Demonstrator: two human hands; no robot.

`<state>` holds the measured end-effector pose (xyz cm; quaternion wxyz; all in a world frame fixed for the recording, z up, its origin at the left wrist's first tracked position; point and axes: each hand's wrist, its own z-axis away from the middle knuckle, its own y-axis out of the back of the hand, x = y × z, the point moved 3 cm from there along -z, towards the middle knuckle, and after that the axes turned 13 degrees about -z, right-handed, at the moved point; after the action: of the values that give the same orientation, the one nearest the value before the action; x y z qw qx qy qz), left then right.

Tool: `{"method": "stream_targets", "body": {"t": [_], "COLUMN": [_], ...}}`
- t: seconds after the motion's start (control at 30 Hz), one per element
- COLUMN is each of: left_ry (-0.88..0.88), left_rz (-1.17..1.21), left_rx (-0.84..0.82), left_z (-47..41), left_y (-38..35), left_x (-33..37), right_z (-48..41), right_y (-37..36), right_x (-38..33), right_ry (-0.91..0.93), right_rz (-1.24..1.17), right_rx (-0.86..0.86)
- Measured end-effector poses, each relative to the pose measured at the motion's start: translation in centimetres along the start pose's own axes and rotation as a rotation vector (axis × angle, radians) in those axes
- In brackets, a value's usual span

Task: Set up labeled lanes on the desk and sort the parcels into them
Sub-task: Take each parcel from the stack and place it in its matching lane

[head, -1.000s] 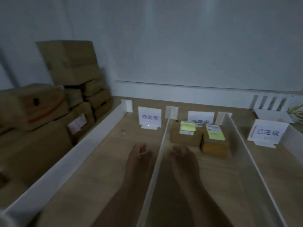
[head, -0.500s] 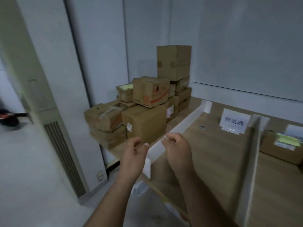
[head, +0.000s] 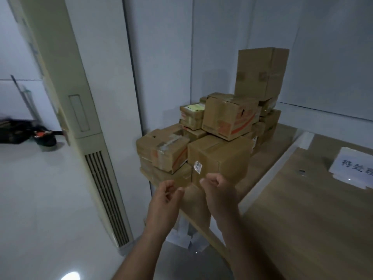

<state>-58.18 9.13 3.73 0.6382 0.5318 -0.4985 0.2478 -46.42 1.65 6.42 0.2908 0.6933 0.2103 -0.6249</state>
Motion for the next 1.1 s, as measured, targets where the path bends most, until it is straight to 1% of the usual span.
{"method": "stream_targets", "body": {"t": [0.1, 0.2, 0.33, 0.43, 0.53, 0.6, 0.7, 0.73, 0.77, 0.8, 0.83, 0.87, 0.9, 0.93, 1.0, 1.03, 1.1], "left_ry": [-0.015, -0.036, -0.072, -0.162, -0.22, -0.221, -0.363, -0.405, -0.368, -0.318, -0.407, -0.402, -0.373, -0.417, -0.301, -0.299, -0.297], "left_rz": [-0.006, -0.019, -0.092, -0.123, -0.134, -0.114, -0.199, -0.242, -0.157, -0.121, -0.161, -0.118, -0.072, -0.047, -0.049, -0.065, -0.091], "left_rx": [-0.012, -0.034, -0.105, -0.096, -0.128, -0.176, -0.246, -0.182, -0.185, -0.317, -0.298, -0.323, -0.392, -0.31, -0.383, -0.427, -0.45], "left_z": [-5.5, -11.0, -17.1, -20.7, -22.8, -24.6, -27.9, -29.1, -30.0, -31.6, -32.8, -33.6, -34.1, -34.7, -36.5, -37.1, -37.9], "left_y": [1.0, 1.0, -0.2, -1.4, -2.7, -3.7, -5.3, -5.6, -5.9, -7.1, -7.7, -8.1, -9.0, -9.2, -10.7, -11.4, -12.5], "left_x": [-0.1, 0.7, 2.4, 3.6, 4.4, 5.3, 7.4, 8.6, 10.1, 10.9, 11.8, 13.3, 14.6, 15.7, 16.4, 16.8, 17.1], "right_z": [-4.1, -8.7, -14.6, -18.3, -20.4, -21.5, -23.4, -23.8, -24.4, -24.8, -25.4, -26.0, -26.7, -27.3, -28.7, -29.4, -30.7], "right_y": [-2.8, -4.5, -5.4, -5.6, -5.0, -4.3, -2.0, -1.1, -0.2, 0.4, 1.1, 1.6, 2.1, 2.4, 2.8, 3.1, 3.2], "right_x": [-0.1, -0.8, -1.5, -1.4, -1.3, -1.7, -2.9, -3.8, -4.5, -5.3, -5.9, -6.6, -7.0, -7.5, -8.1, -8.0, -7.9], "right_ry": [-0.025, -0.059, -0.127, -0.139, -0.149, -0.116, -0.038, -0.028, -0.017, -0.002, 0.011, 0.026, 0.033, 0.031, 0.01, 0.001, -0.008], "right_rz": [-0.056, -0.053, -0.015, -0.027, -0.102, -0.08, -0.087, -0.113, -0.149, -0.173, -0.183, -0.177, -0.167, -0.151, -0.135, -0.137, -0.132], "right_rx": [0.001, 0.024, 0.06, 0.088, 0.217, 0.304, 0.427, 0.473, 0.514, 0.553, 0.576, 0.595, 0.601, 0.613, 0.62, 0.623, 0.627]}}
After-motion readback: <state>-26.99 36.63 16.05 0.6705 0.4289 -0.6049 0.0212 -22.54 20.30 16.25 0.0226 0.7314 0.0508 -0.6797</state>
